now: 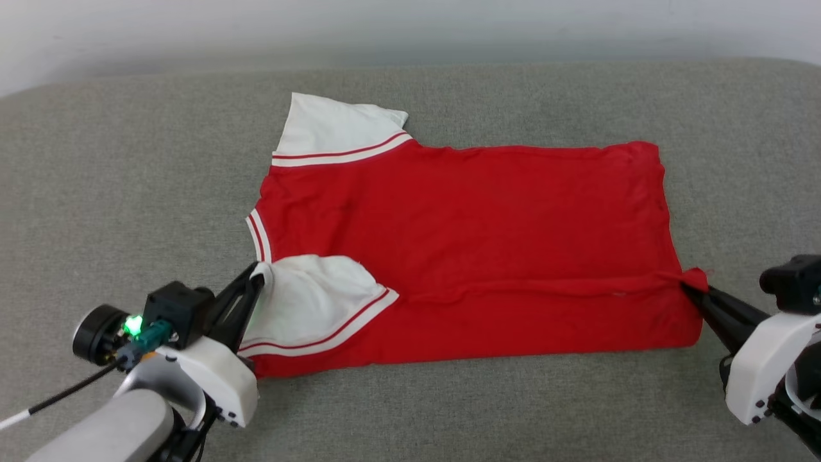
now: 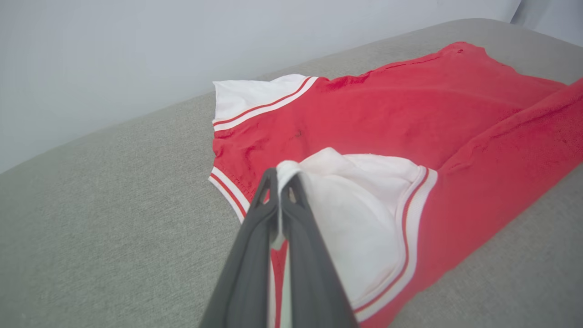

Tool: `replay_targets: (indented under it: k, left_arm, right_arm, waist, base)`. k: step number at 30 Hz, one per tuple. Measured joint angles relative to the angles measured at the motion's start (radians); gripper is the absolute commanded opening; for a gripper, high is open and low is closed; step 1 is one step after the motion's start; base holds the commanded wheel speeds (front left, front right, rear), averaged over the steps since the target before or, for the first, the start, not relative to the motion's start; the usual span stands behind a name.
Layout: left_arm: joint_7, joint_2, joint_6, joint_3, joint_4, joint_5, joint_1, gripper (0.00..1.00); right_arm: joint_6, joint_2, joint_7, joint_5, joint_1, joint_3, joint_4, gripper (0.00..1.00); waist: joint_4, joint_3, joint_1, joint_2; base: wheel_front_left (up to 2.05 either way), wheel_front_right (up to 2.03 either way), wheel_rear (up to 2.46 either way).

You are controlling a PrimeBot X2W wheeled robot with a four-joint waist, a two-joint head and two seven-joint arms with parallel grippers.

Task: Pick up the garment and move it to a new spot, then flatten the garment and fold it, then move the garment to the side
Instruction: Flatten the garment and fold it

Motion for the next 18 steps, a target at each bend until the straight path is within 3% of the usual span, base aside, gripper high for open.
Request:
replay_targets:
  k: [7,18]
  left_arm:
    - [0.015,-0.038,-0.052,0.016,0.110,0.012,-0.123,0.00]
    - [0.009,-0.125,-0.190,-0.017,0.400,0.018,-0.234,0.00]
  right_arm:
    - [0.000,0.017,0.038,-0.016,-0.101,0.004,0.024,0.00]
    - [0.001,0.041,0.115,-0.016,-0.231,0.070,0.206,0.00]
  waist:
    - [-0.016,0.088,0.0001,0.0000]
    - [-0.022,0.212,0.0001,0.0000]
  base:
    - [0.00,0.00,0.00]
    - [0.00,0.00,0.00]
